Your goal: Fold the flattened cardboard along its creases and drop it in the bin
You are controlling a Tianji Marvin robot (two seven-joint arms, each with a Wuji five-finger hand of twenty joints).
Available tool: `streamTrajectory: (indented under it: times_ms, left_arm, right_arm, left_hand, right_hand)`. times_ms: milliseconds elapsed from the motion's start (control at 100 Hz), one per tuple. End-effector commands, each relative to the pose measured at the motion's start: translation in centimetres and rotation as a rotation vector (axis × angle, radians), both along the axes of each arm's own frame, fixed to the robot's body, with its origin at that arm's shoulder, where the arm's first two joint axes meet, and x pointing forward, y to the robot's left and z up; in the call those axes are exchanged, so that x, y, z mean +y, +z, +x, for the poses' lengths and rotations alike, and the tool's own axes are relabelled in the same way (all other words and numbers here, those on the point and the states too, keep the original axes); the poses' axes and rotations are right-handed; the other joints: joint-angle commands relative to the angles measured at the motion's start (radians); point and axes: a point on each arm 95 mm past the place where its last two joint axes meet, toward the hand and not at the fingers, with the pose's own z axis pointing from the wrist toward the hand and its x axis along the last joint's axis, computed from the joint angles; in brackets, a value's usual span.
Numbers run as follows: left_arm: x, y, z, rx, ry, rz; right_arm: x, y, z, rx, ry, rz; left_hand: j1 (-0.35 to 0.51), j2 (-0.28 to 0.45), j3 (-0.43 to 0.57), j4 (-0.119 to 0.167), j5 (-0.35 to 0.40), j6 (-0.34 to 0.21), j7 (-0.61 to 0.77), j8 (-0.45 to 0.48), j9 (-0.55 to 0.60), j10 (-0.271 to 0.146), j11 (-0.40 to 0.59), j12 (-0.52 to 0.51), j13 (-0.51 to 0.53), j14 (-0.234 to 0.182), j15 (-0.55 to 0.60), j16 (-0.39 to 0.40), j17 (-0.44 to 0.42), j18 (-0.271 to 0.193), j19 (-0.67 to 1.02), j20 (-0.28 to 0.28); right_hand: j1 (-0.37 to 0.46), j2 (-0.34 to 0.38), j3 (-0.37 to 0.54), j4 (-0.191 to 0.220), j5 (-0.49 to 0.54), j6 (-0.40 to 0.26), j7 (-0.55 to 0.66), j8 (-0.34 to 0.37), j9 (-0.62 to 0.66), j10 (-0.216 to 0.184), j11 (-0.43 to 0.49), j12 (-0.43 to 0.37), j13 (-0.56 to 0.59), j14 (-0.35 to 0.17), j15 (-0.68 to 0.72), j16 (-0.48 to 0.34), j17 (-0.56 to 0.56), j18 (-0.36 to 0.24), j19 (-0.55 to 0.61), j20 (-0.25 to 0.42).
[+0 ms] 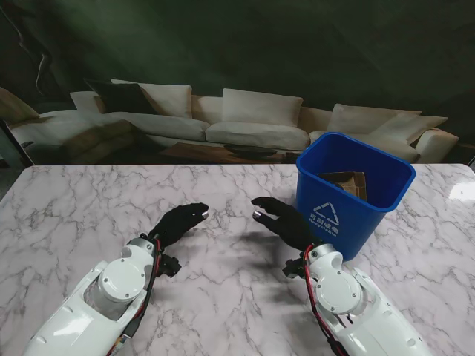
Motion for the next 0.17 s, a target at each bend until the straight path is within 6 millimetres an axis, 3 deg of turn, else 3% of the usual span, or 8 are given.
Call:
streamTrajectory:
  times_ms: [0, 160]
  left_arm:
    - [-0.02, -0.09, -0.10, 0.005, -0.012, -0.002]
    - [0.28, 0.03, 0.08, -0.006, -0.008, 0.001]
  right_arm:
    - [0.00, 0.15, -0.08, -0.004, 0.000, 0.009]
    - [-0.03, 0.28, -0.03, -0.009, 0.004, 0.012]
  left_hand:
    - [-0.017, 0.055, -0.014, 0.003, 0.005, 0.005, 0.005, 0.005, 0.024, -0.009, 0.008, 0.019, 0.003, -0.007, 0.010, 0.012, -0.007, 0.000, 0.001, 0.027]
    - [-0.017, 0.056, -0.014, 0.004, 0.003, 0.006, 0.004, 0.005, 0.025, -0.010, 0.008, 0.020, 0.004, -0.006, 0.010, 0.013, -0.008, 0.001, 0.002, 0.027]
  right_hand:
    - [0.026, 0.033, -0.028, 0.020, 0.010, 0.001, -0.009, 0.013, 0.008, -0.016, 0.009, 0.004, 0.002, -0.010, -0.001, 0.016, -0.008, 0.007, -0.014, 0.010]
    - [0.028, 0.033, -0.031, 0.020, 0.012, 0.004, -0.010, 0.012, 0.008, -0.017, 0.007, 0.003, 0.003, -0.009, -0.001, 0.016, -0.008, 0.008, -0.016, 0.012]
